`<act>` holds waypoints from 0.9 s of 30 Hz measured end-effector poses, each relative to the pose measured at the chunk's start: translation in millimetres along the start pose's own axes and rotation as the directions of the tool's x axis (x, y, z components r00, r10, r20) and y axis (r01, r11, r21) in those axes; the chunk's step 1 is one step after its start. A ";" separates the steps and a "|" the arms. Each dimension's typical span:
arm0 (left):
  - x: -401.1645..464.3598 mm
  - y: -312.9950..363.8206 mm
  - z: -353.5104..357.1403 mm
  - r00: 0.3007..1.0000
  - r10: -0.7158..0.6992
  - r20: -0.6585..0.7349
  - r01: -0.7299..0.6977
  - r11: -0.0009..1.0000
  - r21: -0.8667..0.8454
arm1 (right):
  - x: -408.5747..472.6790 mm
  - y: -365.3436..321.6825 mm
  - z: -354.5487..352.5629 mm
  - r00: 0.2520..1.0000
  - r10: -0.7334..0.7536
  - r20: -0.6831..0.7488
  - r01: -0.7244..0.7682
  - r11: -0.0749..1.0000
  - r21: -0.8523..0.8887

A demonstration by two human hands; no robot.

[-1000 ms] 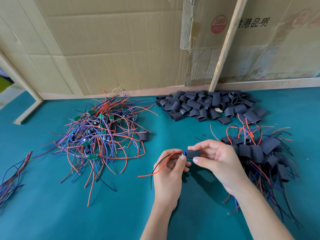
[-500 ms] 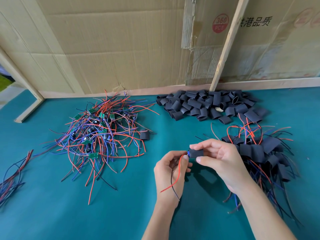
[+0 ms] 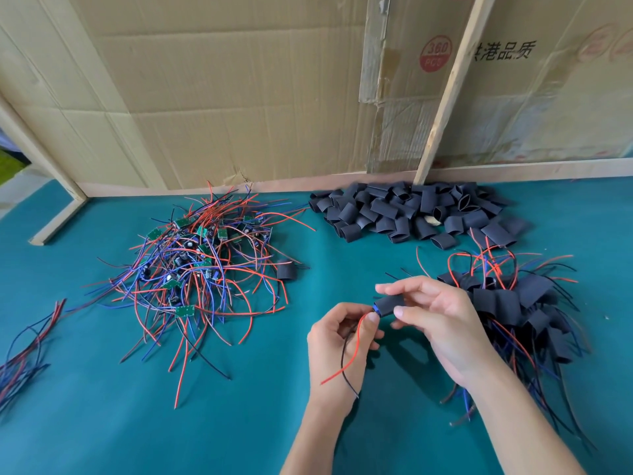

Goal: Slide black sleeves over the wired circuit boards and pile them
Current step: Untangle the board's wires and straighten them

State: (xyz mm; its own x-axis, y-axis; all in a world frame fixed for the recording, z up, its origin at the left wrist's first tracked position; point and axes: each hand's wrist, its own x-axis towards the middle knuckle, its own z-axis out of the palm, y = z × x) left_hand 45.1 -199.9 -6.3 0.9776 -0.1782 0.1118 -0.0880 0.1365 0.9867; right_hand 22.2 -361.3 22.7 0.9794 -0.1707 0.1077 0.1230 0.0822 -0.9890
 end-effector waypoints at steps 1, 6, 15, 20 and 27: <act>-0.3 0.7 0.2 1.000 -0.004 0.004 0.004 1.000 -0.004 | 0.1 0.3 -0.3 1.000 0.002 0.003 -0.002 1.000 0.012; -1.0 2.1 0.4 1.000 -0.014 0.009 0.015 0.999 -0.042 | -1.1 1.5 -0.6 0.999 0.023 0.022 -0.026 0.994 0.104; -0.1 1.7 -0.7 0.999 -0.033 0.040 0.035 0.997 -0.070 | -0.2 4.0 -6.6 0.996 0.041 0.073 -0.054 0.983 0.176; 0.1 0.5 -1.5 0.998 -0.029 0.050 0.032 0.998 -0.062 | 0.3 3.6 -9.1 0.995 0.068 0.074 -0.081 0.978 0.192; 1.5 -3.0 0.7 0.999 -0.024 0.022 0.024 1.000 -0.015 | 0.8 4.0 -6.8 0.994 0.068 0.084 -0.079 0.986 0.146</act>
State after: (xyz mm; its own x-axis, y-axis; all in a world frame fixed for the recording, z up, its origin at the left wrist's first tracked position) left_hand 46.7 -201.3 -9.0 0.9750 -0.2028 0.0911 -0.0616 0.1472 0.9872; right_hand 22.4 -367.8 18.1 0.9955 -0.0818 0.0486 0.0669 0.2376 -0.9691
